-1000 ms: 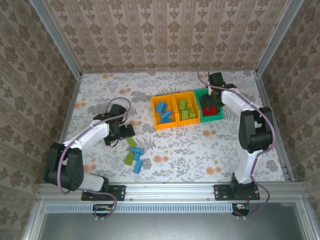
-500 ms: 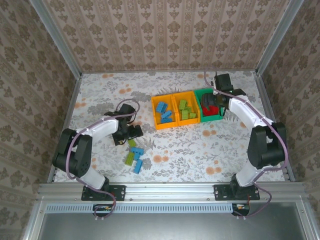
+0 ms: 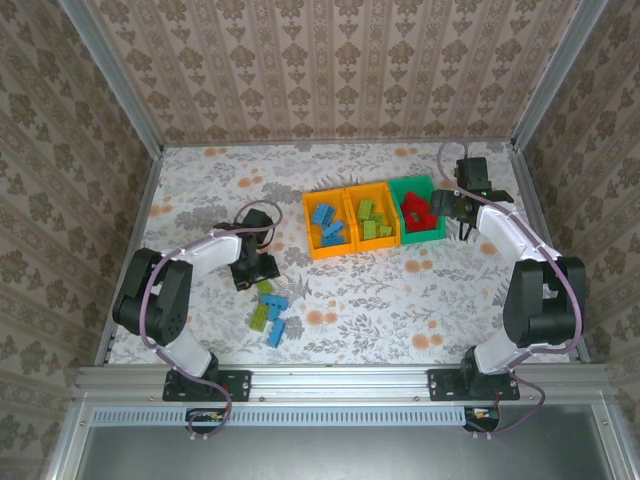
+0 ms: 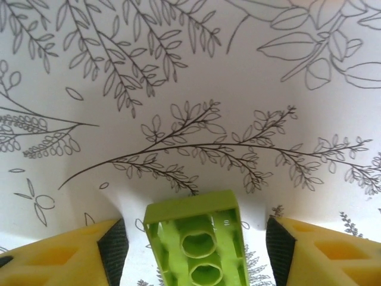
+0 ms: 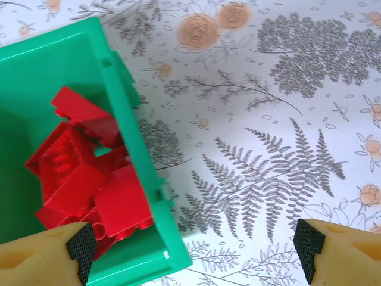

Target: Sort the legos into containers by color

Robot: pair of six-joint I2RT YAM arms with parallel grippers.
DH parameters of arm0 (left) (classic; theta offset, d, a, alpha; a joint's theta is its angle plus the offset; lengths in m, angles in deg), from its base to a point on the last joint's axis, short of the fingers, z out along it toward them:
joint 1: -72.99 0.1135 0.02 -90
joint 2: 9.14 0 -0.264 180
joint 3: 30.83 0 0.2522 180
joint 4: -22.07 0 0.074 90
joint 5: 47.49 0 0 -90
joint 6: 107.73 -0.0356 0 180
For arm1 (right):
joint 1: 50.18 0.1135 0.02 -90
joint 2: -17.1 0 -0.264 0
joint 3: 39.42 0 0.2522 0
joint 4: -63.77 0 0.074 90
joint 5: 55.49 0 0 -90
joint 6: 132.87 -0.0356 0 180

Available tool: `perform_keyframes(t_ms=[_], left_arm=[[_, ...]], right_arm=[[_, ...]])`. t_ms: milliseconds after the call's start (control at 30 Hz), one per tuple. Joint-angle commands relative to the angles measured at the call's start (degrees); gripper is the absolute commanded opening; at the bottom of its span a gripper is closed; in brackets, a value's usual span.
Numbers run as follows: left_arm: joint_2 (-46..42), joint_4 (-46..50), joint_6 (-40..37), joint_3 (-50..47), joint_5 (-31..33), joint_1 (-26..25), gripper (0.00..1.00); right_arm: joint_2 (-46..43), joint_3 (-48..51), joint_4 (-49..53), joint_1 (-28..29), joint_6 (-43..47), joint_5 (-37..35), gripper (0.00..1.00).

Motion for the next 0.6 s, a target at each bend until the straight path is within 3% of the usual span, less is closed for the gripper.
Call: perform_keyframes(t_ms=[0, 133, 567], left_arm=[[2.52, -4.52, -0.5, 0.44, -3.69, -0.38, 0.54], [3.15, -5.55, -0.52, 0.63, -3.91, -0.39, 0.43], [3.13, -6.26, -2.93, 5.77, -2.23, -0.37, 0.38]], right_arm=[[0.42, 0.63, -1.14, 0.34, -2.0, 1.55, 0.89], [-0.05, 1.59, -0.99, 0.32, -2.97, 2.9, 0.89], [-7.73, 10.45, -1.44, 0.35, -5.31, 4.48, 0.89]])
